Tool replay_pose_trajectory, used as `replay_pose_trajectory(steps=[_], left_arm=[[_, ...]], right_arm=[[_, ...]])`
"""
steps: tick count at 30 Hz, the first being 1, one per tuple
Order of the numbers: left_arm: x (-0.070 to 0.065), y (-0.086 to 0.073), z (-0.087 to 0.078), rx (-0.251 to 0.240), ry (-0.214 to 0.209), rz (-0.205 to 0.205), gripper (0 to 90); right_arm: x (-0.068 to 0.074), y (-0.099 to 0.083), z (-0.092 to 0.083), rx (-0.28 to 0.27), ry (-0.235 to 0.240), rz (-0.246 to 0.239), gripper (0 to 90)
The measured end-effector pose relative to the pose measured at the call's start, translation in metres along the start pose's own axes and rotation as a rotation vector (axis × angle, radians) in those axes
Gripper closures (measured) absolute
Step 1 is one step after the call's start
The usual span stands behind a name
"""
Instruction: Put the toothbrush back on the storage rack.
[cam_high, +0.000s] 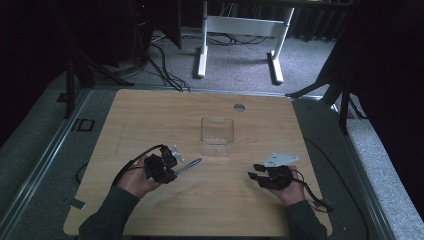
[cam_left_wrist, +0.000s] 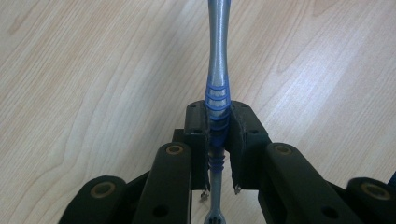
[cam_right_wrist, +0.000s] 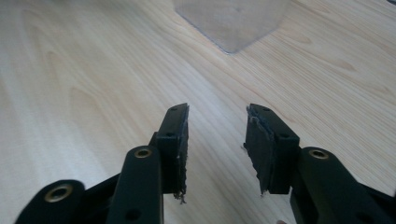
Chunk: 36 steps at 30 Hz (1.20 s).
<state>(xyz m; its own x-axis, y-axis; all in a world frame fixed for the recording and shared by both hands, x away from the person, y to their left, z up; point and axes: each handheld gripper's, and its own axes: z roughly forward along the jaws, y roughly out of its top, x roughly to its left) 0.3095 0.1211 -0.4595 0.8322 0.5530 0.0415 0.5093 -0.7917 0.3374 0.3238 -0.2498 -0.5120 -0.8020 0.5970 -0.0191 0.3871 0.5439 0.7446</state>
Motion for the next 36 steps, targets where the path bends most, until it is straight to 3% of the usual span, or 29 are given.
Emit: replay_pose_trajectory(steps=[17, 36], left_arm=[[-0.011, 0.01, -0.001, -0.012, -0.031, 0.058, 79.0], [-0.022, 0.021, -0.001, -0.025, -0.063, 0.133, 78.9]], right_arm=[[0.017, 0.019, -0.009, 0.011, 0.113, -0.105, 64.9], [0.026, 0.028, -0.007, 0.0, 0.211, -0.14, 65.3]])
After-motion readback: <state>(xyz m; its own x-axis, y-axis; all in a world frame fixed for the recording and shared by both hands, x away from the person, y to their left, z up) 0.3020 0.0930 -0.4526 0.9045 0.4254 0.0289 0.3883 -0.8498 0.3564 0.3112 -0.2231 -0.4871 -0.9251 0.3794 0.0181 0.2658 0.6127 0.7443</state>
